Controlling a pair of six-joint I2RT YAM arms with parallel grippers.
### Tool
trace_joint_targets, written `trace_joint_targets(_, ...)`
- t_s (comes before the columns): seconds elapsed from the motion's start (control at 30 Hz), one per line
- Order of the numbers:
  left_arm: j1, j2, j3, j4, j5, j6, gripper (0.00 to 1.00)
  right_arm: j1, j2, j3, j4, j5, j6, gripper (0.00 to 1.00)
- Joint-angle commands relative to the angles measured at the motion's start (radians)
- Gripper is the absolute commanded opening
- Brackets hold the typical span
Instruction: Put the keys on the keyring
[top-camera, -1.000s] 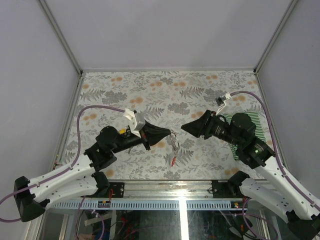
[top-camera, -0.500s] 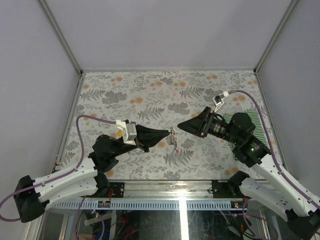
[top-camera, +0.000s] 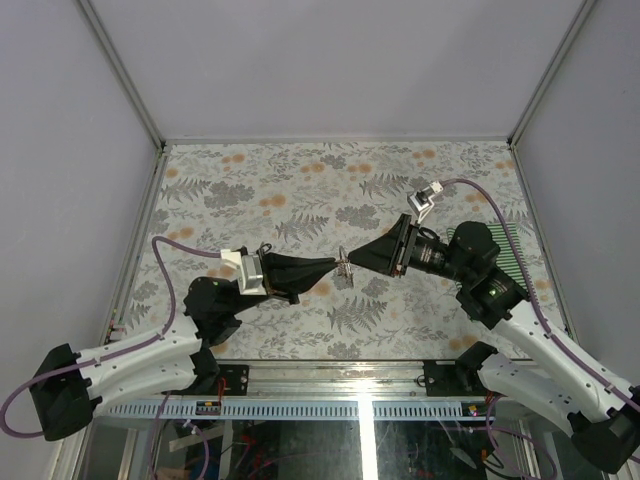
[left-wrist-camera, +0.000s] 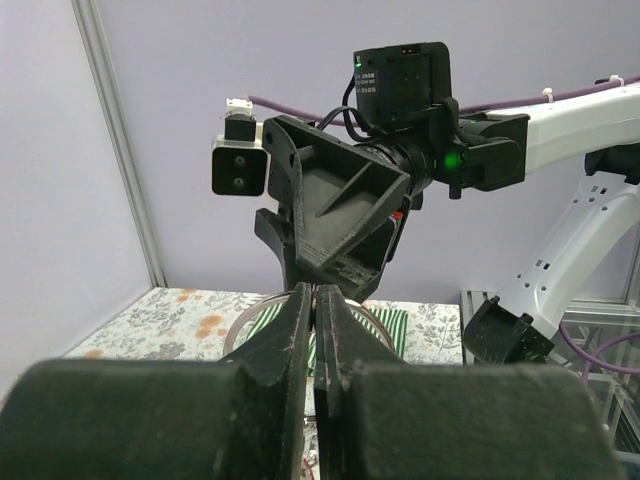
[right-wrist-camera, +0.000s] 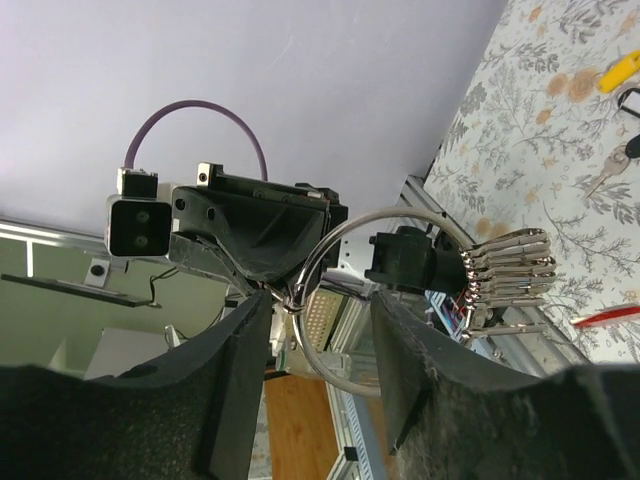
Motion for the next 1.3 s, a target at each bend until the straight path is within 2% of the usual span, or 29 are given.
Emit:
trace_joint_targets(0.0,-0.002,0.014,0.016,0.121,0.003,0.043,0.00,0.001,0.002,-0.004,0.107,-0.056,0.040,0.50)
trace_joint_targets(0.23,-0.002,0.038,0.021,0.141,0.010,0.048,0.00,0.001,0.012,-0.006,0.172,-0.073,0.076,0.41)
trace_joint_targets(0.6,-0.001,0.055,0.031,0.163,0.007,0.059,0.00,0.001,0.015,-0.011,0.169,-0.084,0.077,0.41)
trace_joint_targets(1.27,-0.001,0.070,0.046,0.161,0.020,0.076,0.00,0.001,0.035,-0.025,0.229,-0.106,0.113,0.32)
